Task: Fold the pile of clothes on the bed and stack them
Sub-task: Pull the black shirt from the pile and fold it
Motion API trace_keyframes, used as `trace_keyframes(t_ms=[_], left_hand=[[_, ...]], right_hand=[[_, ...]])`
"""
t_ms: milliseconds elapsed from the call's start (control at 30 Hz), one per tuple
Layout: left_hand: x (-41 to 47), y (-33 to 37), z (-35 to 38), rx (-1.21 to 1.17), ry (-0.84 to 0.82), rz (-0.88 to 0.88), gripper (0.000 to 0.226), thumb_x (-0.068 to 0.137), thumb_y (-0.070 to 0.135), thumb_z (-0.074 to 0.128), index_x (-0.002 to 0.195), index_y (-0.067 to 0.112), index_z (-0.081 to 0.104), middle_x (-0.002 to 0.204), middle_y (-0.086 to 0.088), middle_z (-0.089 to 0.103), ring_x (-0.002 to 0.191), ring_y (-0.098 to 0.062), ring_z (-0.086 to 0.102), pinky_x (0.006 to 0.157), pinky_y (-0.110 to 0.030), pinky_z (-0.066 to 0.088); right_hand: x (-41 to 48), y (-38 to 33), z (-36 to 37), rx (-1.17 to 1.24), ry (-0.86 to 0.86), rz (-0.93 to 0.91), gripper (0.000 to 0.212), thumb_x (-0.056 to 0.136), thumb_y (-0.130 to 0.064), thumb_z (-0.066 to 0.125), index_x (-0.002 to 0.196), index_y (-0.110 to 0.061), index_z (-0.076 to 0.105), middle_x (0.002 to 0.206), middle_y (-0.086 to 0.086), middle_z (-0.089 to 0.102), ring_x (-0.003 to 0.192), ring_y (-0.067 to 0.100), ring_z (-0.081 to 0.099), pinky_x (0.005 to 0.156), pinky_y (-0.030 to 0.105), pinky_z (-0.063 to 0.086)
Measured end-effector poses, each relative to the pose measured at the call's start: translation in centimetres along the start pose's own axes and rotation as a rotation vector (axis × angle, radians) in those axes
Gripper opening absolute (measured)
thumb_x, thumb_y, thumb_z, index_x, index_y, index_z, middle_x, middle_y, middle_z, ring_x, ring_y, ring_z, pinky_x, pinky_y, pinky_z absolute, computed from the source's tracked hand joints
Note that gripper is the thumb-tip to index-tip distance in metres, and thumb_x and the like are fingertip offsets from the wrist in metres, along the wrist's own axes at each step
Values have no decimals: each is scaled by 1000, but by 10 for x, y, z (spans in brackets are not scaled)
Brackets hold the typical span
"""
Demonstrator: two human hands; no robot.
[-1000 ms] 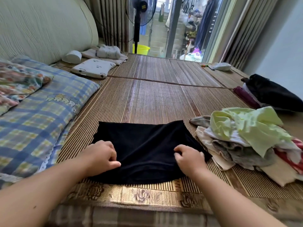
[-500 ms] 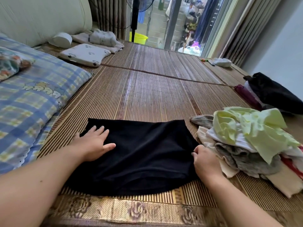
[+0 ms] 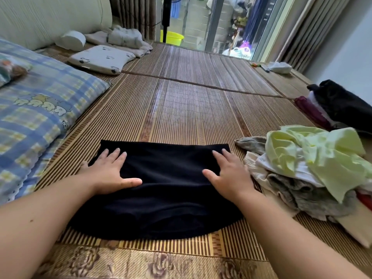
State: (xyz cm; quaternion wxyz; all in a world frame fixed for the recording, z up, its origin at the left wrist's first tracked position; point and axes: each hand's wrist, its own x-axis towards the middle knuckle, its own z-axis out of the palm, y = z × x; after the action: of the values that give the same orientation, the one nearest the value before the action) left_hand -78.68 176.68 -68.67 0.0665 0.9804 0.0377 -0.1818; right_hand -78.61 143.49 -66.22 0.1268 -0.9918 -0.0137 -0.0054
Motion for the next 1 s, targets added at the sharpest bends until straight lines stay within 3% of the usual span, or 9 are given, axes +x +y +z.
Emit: trace_keyframes(t_ms=[100, 200, 367, 500, 600, 667, 800, 933, 1000], left_hand=[[-2, -4, 0, -6, -13, 8, 128, 45, 101, 24, 151, 37, -9, 158, 13, -19, 146, -14, -17, 113, -60, 4], [-5, -9, 2, 2, -7, 9, 124, 52, 99, 23, 152, 32, -10, 158, 13, -20, 146, -13, -17, 115, -56, 4], [-18, -12, 0, 97, 5, -27, 128, 51, 98, 12, 153, 23, -4, 161, 7, -11, 148, -14, -7, 116, -53, 6], [-28, -12, -4, 174, 69, -1, 129, 47, 98, 5, 153, 25, 15, 160, 8, 14, 148, -17, -5, 112, -58, -9], [-29, -23, -9, 153, 92, 64, 112, 59, 93, 8, 151, 30, 21, 157, 9, 22, 148, -15, -7, 111, -58, -12], [-30, -28, -10, 128, 91, 92, 95, 72, 86, 15, 149, 32, 25, 155, 9, 26, 148, -14, -4, 114, -58, -4], [-36, -25, -13, 154, 148, 109, 64, 89, 70, 25, 138, 32, 44, 146, 9, 41, 148, -14, 1, 110, -63, -8], [-59, -10, -12, 231, 162, 235, 55, 92, 65, 26, 119, 31, 60, 129, 14, 56, 147, -13, 12, 104, -62, -22], [-70, -1, -11, 208, 130, 392, 49, 92, 64, 31, 114, 33, 62, 123, 17, 59, 143, -9, 21, 108, -60, -17]], right_hand=[[23, -11, 21, -43, -252, 300, 88, 77, -85, 28, 151, -44, 3, 161, 1, -11, 145, 38, -13, 108, 69, 2], [34, -11, 43, -104, -255, 449, 95, 69, -91, 15, 150, -44, -4, 161, 8, -12, 144, 44, -13, 106, 71, 3], [82, -13, 35, -181, -340, 223, 91, 73, -89, 19, 149, -45, -6, 161, 4, -16, 146, 36, -15, 110, 66, -2], [100, -44, 13, -312, -301, 159, 81, 87, -75, 30, 152, -38, -1, 161, 6, -12, 146, 38, -13, 108, 68, -5], [51, -91, 27, -68, -195, 213, 79, 86, -70, 36, 152, -35, 8, 162, 5, -1, 146, 38, -7, 107, 70, 5], [-2, -123, 56, 47, -297, 257, 94, 72, -85, 26, 151, -39, 3, 161, 5, -7, 144, 40, -15, 105, 71, 1], [-42, -134, 75, -52, -407, 105, 112, 49, -98, 14, 146, -47, -9, 159, 3, -23, 140, 39, -27, 103, 71, -6], [0, -89, 35, -299, -434, -75, 100, 67, -92, 33, 148, -49, -6, 161, -3, -16, 144, 33, -23, 108, 67, -5], [9, -68, 15, -505, -383, -103, 95, 74, -86, 35, 150, -44, -2, 162, -1, -11, 145, 34, -21, 107, 67, -9]])
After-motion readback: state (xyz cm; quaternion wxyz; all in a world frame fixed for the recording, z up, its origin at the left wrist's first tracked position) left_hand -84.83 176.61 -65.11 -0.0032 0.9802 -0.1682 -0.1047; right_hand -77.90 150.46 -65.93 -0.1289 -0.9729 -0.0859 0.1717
